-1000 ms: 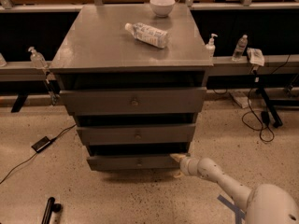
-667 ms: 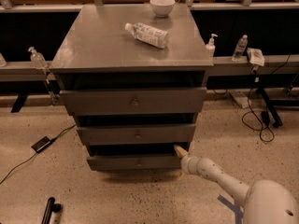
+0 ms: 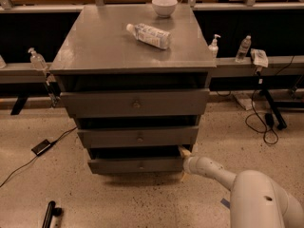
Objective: Open bottom drawer
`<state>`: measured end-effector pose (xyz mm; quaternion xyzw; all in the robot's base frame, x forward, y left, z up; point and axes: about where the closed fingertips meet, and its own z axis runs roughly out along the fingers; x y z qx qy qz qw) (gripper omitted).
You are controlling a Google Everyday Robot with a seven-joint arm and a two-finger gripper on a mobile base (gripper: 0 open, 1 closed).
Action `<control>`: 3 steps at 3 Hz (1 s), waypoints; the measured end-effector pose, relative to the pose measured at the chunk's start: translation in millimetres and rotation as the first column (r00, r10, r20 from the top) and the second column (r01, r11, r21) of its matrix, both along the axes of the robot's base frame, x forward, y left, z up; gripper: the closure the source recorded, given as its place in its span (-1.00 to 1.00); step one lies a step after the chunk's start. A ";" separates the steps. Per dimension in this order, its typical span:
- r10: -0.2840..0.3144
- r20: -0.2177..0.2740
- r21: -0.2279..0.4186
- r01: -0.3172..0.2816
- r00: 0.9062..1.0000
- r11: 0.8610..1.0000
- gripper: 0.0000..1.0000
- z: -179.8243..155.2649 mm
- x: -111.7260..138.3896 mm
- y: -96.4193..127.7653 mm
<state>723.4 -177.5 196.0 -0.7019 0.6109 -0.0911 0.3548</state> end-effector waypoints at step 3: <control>0.068 -0.072 0.029 -0.066 0.995 0.997 -0.57 -44.6 11.3 34.5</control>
Offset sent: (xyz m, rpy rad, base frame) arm 0.0192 0.0150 -0.0485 0.1025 0.0620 0.0379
